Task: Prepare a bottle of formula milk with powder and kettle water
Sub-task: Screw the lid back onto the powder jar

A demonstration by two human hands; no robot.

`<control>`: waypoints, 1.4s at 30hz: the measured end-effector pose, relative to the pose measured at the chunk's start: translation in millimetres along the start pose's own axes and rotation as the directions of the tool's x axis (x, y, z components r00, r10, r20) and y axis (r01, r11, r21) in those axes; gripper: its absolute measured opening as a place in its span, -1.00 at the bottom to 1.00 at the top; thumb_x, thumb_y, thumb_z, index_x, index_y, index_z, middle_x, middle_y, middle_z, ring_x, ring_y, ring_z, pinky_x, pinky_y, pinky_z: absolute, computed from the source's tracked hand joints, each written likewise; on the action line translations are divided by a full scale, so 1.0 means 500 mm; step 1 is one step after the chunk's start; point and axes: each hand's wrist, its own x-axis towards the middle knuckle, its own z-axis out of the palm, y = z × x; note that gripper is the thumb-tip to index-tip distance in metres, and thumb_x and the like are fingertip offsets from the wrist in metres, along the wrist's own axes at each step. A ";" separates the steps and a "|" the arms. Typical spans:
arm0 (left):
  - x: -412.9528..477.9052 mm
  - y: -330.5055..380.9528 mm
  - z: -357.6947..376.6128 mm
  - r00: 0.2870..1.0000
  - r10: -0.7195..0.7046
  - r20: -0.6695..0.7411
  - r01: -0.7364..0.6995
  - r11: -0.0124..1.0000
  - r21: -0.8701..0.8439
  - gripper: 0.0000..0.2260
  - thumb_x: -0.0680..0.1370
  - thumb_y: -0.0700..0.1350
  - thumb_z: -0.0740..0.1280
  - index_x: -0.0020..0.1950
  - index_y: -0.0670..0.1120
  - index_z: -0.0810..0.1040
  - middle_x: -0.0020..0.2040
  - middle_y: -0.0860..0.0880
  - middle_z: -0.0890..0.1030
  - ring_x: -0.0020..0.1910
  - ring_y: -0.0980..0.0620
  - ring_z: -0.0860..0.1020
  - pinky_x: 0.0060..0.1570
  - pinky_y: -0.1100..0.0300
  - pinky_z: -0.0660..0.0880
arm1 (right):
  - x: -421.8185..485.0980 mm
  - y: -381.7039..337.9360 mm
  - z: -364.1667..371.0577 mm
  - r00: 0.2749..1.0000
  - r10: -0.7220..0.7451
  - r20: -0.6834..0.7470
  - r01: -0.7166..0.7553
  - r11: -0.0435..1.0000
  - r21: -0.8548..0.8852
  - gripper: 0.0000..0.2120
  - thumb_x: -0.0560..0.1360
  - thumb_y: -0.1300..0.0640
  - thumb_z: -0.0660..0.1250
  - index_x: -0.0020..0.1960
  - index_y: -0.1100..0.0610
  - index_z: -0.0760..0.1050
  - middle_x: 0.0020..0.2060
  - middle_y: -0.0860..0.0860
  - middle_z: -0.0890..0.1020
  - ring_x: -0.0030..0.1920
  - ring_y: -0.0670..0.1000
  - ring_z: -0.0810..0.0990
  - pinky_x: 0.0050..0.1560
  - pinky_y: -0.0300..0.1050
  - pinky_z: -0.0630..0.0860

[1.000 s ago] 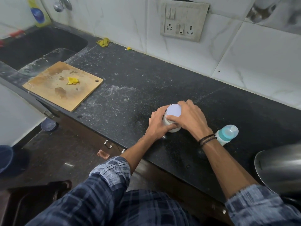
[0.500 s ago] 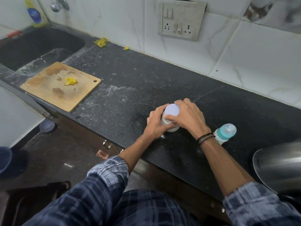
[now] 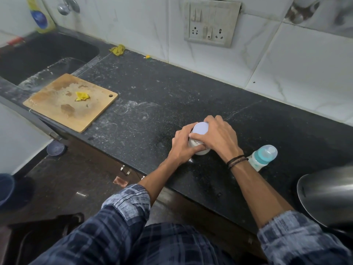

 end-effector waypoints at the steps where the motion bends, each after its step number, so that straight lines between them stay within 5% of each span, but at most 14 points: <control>1: -0.001 0.001 -0.001 1.000 -0.002 -0.004 0.002 1.000 -0.005 -0.21 0.29 0.37 0.45 0.49 0.20 0.39 0.38 0.21 0.47 0.30 0.22 0.31 0.26 0.15 0.22 | -0.001 -0.004 0.001 0.999 0.034 -0.023 -0.034 0.999 -0.007 -0.19 0.38 -0.52 0.34 0.36 0.06 0.42 0.19 0.10 0.52 0.16 0.18 0.59 -0.02 0.05 0.52; 5: -0.003 0.004 -0.002 1.000 -0.009 0.005 0.009 1.000 -0.001 -0.14 0.26 0.39 0.44 0.53 0.18 0.36 0.44 0.15 0.46 0.33 0.20 0.30 0.31 0.13 0.19 | -0.004 0.005 -0.007 0.998 0.058 -0.015 -0.058 0.997 -0.044 -0.10 0.34 -0.62 0.26 0.38 0.05 0.41 0.21 0.09 0.55 0.15 0.19 0.61 -0.04 0.05 0.50; 10: -0.004 0.003 -0.002 0.999 -0.032 0.015 0.033 0.999 -0.016 -0.12 0.24 0.38 0.44 0.54 0.17 0.35 0.43 0.11 0.46 0.38 0.05 0.35 0.36 0.06 0.27 | 0.001 0.023 -0.023 0.993 -0.036 0.111 0.036 0.999 0.000 -0.23 0.40 -0.32 0.50 0.49 -0.02 0.39 0.32 0.05 0.52 0.25 0.17 0.56 -0.03 0.01 0.38; 16: -0.002 0.002 -0.003 1.000 -0.020 0.024 0.020 1.000 -0.013 -0.16 0.28 0.34 0.45 0.53 0.18 0.35 0.44 0.13 0.46 0.39 0.04 0.37 0.43 -0.05 0.30 | -0.010 0.013 -0.016 0.999 0.014 0.032 -0.013 0.999 -0.031 -0.14 0.40 -0.48 0.39 0.43 0.12 0.38 0.26 0.11 0.52 0.21 0.19 0.58 -0.04 0.02 0.45; 21: -0.001 -0.002 -0.002 0.999 -0.030 0.031 0.031 0.999 -0.033 -0.17 0.28 0.31 0.47 0.52 0.19 0.34 0.43 0.14 0.45 0.37 0.09 0.37 0.42 -0.03 0.31 | -0.001 0.017 -0.017 0.991 -0.084 0.103 0.081 0.996 0.026 -0.28 0.44 -0.22 0.50 0.50 -0.03 0.35 0.32 0.07 0.49 0.24 0.17 0.55 -0.04 -0.03 0.38; 29: 0.003 -0.005 -0.001 0.999 -0.019 0.041 0.019 1.000 -0.014 -0.14 0.33 0.30 0.50 0.57 0.15 0.31 0.49 0.15 0.42 0.41 0.12 0.35 0.34 0.11 0.16 | -0.005 0.002 -0.009 1.000 0.023 0.006 -0.022 0.995 -0.098 -0.14 0.40 -0.54 0.32 0.39 0.11 0.40 0.22 0.15 0.56 0.17 0.22 0.61 -0.08 0.02 0.44; 34: 0.002 -0.004 0.000 0.999 -0.022 0.028 0.023 0.999 -0.036 -0.14 0.26 0.34 0.50 0.52 0.21 0.33 0.41 0.19 0.44 0.35 0.17 0.37 0.36 0.09 0.25 | 0.001 0.017 -0.034 0.984 -0.097 0.147 0.106 0.993 -0.052 -0.17 0.42 -0.19 0.54 0.59 -0.09 0.26 0.37 0.07 0.47 0.31 0.20 0.53 0.13 0.11 0.51; 36: 0.003 -0.007 0.001 1.000 -0.017 0.024 0.018 0.999 -0.041 -0.16 0.26 0.29 0.52 0.51 0.22 0.34 0.39 0.21 0.45 0.34 0.18 0.37 0.39 0.06 0.29 | 0.000 0.014 -0.030 0.983 -0.120 0.141 0.127 0.991 -0.040 -0.23 0.42 -0.12 0.56 0.54 -0.09 0.34 0.30 0.06 0.49 0.27 0.18 0.54 0.05 0.06 0.47; 42: 0.005 -0.009 0.000 0.999 -0.023 0.045 0.025 0.999 -0.036 -0.13 0.29 0.29 0.52 0.54 0.19 0.29 0.45 0.16 0.42 0.39 0.13 0.36 0.42 0.00 0.29 | 0.008 0.021 -0.012 0.991 -0.096 0.092 0.101 0.993 -0.055 -0.25 0.41 -0.30 0.46 0.48 -0.03 0.32 0.27 0.07 0.41 0.24 0.18 0.50 -0.06 0.01 0.39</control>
